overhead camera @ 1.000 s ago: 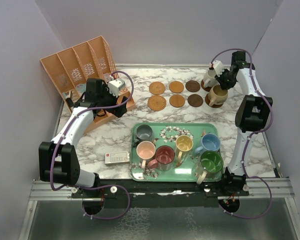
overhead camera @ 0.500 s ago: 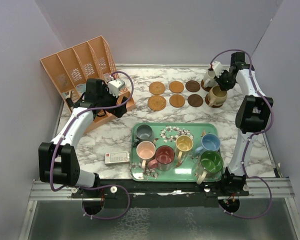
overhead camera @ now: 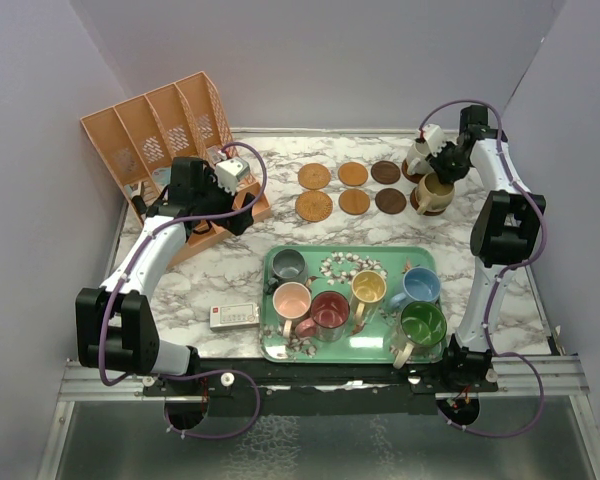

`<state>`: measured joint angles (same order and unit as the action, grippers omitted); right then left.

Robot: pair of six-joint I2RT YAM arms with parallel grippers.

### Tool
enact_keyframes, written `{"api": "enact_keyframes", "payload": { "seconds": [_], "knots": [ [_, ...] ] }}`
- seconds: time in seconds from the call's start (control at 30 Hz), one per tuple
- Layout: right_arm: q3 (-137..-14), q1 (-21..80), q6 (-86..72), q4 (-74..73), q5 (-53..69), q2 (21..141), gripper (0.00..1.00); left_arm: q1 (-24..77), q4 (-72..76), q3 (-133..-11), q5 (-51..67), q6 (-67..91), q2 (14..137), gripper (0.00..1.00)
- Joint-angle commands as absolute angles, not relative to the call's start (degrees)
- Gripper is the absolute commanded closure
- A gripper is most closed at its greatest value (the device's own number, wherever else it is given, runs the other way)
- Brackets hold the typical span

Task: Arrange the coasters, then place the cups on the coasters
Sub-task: Place the cup on the coaster.

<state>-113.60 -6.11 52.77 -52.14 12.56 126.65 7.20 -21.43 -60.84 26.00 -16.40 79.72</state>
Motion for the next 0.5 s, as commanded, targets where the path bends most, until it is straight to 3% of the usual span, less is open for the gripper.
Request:
{"api": "enact_keyframes", "payload": {
  "seconds": [0.0,0.47],
  "knots": [
    [-114.01,-5.63,52.20,-53.18,11.96,125.51,0.75,6.94,-20.20,-60.33,27.79,-16.84,78.10,0.01],
    [-113.18,-5.62,48.94,-50.42,10.82,121.50,0.59,6.94,-20.21,-60.54,27.97,-16.61,78.13,0.01]
  ]
}}
